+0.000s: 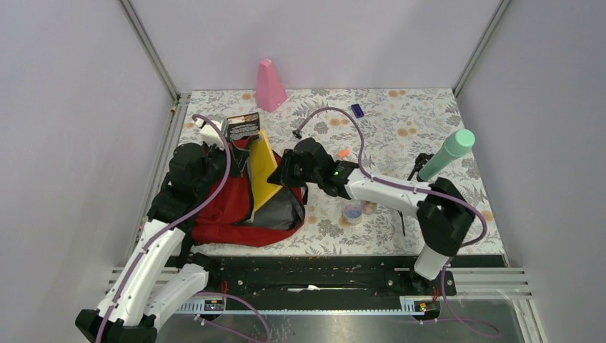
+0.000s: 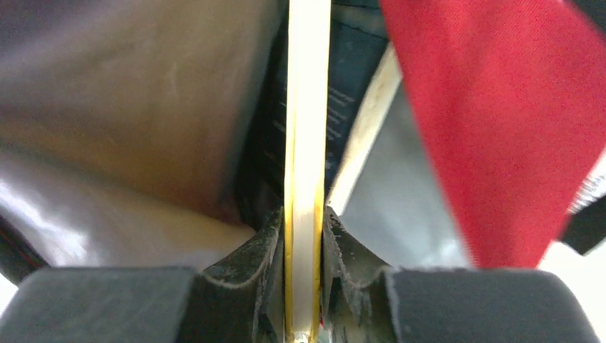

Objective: Pack the student bag
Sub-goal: Place the book in the student bag.

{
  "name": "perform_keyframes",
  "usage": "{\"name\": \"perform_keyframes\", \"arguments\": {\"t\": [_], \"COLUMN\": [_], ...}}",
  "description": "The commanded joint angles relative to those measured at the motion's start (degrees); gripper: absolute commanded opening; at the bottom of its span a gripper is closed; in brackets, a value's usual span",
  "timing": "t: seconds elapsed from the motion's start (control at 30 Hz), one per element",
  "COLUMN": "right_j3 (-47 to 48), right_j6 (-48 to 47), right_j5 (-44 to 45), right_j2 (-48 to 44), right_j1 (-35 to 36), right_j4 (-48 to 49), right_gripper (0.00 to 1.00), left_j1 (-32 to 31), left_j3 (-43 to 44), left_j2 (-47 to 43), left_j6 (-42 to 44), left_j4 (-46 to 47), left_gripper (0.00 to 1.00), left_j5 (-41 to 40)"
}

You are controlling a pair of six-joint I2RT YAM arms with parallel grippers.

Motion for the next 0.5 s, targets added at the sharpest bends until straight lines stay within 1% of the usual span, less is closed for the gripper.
{"name": "perform_keyframes", "arguments": {"t": [0.0,0.07,0.23,0.3,0.47], "right_j3": [5.4,5.0,5.6,7.3,12.6], "right_j6": [8.4,10.1,8.2,6.0,3.2], "right_j5": [-5.0,-3.7,1.2,2.9,3.2], "right_j2": [3.8,5.4,7.8,9.2,15.3], "right_j1": [0.0,1.0,4.8,6.4,8.5], "right_j4": [17.4,20.3,20.3,18.9,16.9], "right_gripper": [0.00,0.00,0.00,0.00,0.00], "left_j1": [0.2,0.2,0.2,0.2,0.2], "left_j3": [-0.3,-0.4,-0.1,-0.3,-0.3], "left_j2": [-3.1,-3.3,-2.8,-2.9,-3.7], "left_j6": [1.3,1.3,0.2,-0.2,-0.5], "left_j4": [7.3,7.5,7.8,8.3,8.6], "left_gripper": [0.00,0.00,0.00,0.00,0.00], "left_j5": [1.2,0.7,2.1,2.6,1.6]}}
